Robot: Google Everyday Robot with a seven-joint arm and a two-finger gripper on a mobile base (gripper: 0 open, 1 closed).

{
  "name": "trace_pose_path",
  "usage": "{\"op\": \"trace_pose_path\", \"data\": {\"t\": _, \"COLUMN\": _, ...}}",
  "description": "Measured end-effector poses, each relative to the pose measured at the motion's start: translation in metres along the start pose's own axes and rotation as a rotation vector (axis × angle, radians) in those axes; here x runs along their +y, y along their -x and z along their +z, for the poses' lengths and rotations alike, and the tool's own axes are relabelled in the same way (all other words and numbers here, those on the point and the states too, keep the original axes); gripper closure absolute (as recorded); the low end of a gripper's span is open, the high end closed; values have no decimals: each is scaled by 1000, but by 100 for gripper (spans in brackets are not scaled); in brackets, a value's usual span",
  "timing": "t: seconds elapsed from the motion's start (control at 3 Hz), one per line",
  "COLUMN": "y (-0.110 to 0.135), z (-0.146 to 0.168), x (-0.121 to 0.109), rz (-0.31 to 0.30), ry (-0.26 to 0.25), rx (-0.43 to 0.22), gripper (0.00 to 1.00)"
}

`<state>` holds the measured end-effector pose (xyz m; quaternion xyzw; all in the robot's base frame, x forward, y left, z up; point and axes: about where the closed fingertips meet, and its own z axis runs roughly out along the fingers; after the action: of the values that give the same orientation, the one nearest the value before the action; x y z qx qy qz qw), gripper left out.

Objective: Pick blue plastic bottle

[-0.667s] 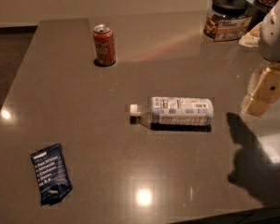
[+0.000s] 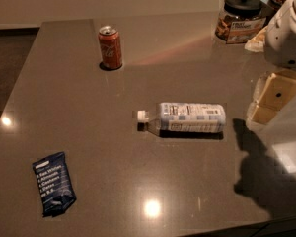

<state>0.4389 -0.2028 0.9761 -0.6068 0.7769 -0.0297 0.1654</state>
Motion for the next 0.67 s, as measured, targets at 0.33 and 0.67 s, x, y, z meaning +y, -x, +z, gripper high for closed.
{"op": "trace_pose_path", "data": {"t": 0.33, "y": 19, "z": 17, "x": 1, "rz": -20, "ry": 43, "rx": -16, "gripper": 0}}
{"op": "trace_pose_path", "data": {"t": 0.67, "y": 36, "z": 48, "x": -2, "rz": -42, "ry": 104, "rx": -20, "gripper": 0}}
